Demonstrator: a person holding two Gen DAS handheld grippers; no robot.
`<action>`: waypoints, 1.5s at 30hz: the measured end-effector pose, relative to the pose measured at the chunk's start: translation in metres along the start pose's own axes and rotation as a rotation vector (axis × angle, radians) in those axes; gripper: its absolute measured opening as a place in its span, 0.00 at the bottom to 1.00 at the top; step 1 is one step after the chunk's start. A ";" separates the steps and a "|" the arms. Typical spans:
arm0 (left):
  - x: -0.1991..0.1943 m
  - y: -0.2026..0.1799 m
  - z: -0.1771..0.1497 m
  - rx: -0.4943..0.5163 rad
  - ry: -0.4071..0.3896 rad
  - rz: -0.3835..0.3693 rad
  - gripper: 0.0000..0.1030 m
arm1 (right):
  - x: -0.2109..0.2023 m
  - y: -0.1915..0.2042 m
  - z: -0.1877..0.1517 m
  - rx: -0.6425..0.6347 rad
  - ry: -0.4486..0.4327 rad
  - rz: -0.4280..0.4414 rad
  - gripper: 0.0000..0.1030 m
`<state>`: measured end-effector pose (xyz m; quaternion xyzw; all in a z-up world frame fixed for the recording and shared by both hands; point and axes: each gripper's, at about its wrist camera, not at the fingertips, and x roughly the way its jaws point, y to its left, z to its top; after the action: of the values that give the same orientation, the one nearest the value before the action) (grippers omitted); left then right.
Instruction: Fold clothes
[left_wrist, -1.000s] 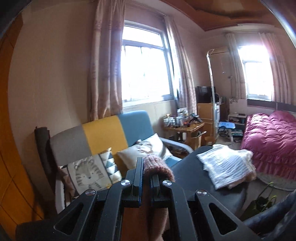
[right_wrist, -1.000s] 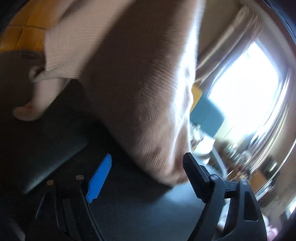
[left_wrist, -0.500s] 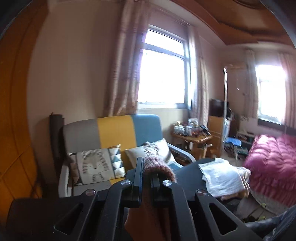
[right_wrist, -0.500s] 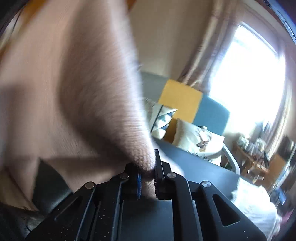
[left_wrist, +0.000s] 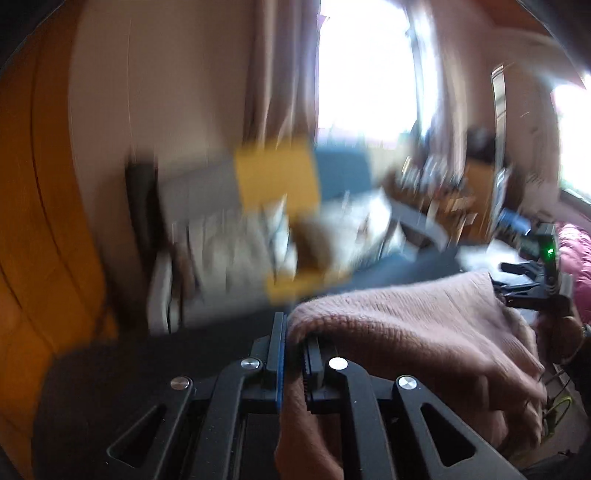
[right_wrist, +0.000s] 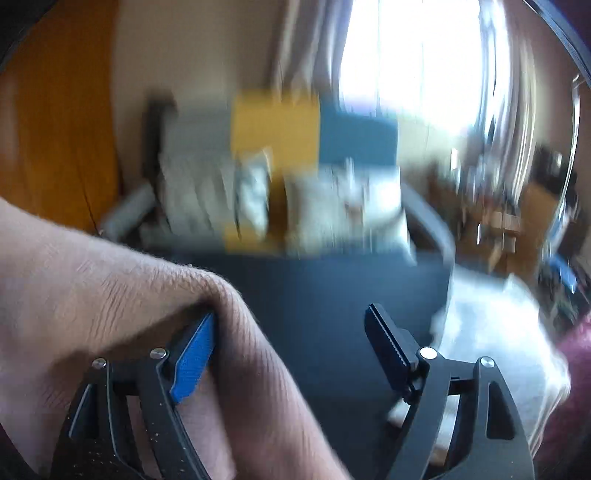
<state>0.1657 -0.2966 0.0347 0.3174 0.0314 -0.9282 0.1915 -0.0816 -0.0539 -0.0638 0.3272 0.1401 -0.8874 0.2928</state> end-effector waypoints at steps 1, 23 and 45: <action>0.030 0.008 -0.012 -0.018 0.076 0.017 0.08 | 0.007 0.006 -0.015 0.014 0.024 0.012 0.78; 0.118 0.038 -0.130 0.031 0.359 -0.035 0.19 | 0.019 0.118 -0.132 -0.635 0.016 0.105 0.78; 0.158 0.025 -0.131 -0.113 0.345 -0.150 0.55 | 0.034 0.047 -0.050 -0.193 0.050 0.120 0.07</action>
<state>0.1364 -0.3492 -0.1629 0.4572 0.1395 -0.8685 0.1312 -0.0488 -0.0837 -0.1263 0.3272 0.2124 -0.8423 0.3720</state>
